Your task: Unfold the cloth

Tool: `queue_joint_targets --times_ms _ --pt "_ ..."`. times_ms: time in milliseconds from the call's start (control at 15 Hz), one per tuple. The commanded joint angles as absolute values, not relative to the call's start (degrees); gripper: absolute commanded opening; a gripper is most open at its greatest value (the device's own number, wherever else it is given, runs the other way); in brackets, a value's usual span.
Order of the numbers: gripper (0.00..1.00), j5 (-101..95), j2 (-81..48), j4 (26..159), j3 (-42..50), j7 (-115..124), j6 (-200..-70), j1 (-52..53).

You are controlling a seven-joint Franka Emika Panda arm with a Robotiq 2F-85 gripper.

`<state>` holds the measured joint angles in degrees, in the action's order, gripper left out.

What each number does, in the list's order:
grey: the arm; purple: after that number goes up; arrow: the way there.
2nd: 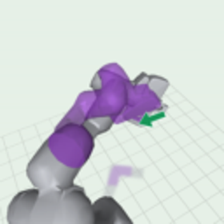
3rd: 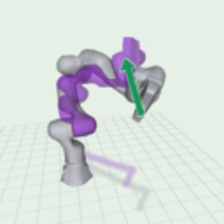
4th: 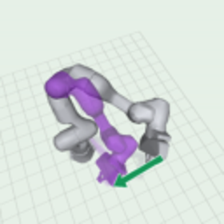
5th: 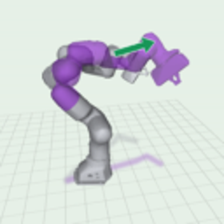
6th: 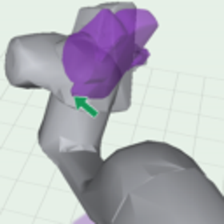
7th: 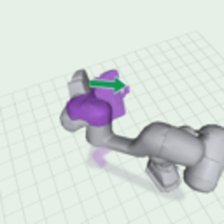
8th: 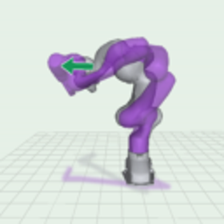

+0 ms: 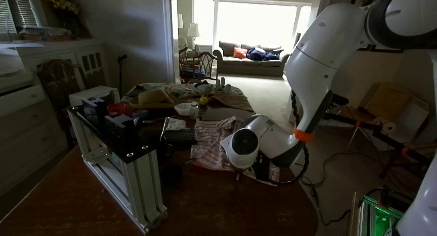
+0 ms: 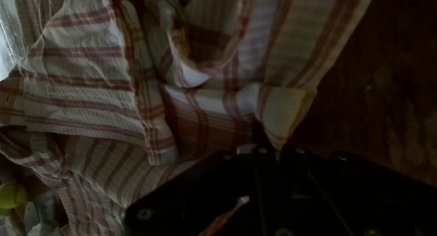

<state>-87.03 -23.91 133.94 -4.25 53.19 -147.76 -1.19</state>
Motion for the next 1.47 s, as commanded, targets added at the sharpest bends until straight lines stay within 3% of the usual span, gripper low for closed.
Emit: queue_joint_targets --times_ms 0,1267,1333,1400 --pt "0.02 -85.26 -22.07 137.93 -5.61 49.52 -151.3 -0.39" --pt "0.02 -76.77 -17.4 147.36 -21.16 32.48 -154.13 1.15" --pt "0.32 -76.01 -17.36 147.06 -21.61 32.64 -153.31 1.17" --pt "0.33 -74.56 -17.36 146.45 -21.86 32.87 -152.76 0.84"
